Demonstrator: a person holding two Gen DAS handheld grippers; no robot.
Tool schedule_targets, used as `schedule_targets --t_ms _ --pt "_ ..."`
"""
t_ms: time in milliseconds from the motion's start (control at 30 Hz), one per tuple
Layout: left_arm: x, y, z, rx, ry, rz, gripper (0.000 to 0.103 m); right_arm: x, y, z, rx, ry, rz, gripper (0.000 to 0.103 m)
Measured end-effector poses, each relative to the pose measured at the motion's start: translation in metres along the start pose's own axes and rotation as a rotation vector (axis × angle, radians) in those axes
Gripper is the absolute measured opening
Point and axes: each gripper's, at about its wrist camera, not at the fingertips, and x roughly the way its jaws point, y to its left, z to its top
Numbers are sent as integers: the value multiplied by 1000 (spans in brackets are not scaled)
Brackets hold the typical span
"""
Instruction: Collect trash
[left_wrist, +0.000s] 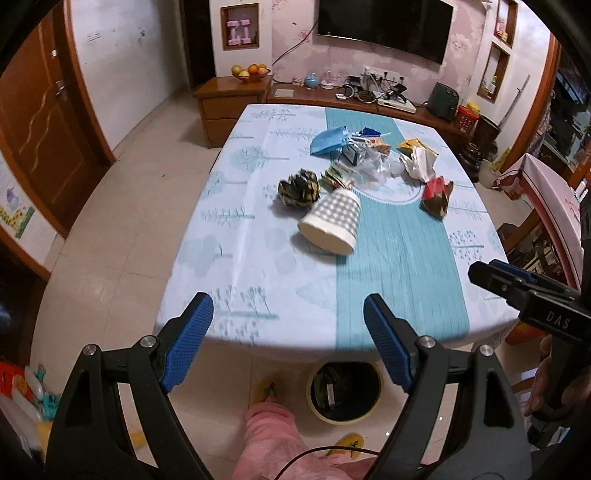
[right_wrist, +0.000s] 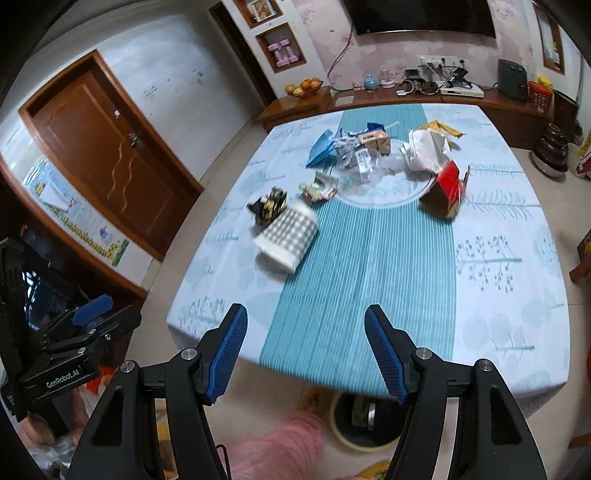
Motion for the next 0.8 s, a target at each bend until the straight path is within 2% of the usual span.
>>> schedule_targets --t_ms 167,300,400,600,800 --pt "31 32 50 37 4 -43 81 34 3 32 94 -2 -35 70" --pt "56 57 92 75 -9 -83 82 71 7 54 160 29 -41 70" --pt "80 72 113 87 17 -112 82 101 11 65 211 59 -34 70" --pt "145 88 137 113 127 -172 81 160 15 71 320 133 -18 71" --pt "194 78 150 158 201 -250 81 213 7 74 418 189 -42 71"
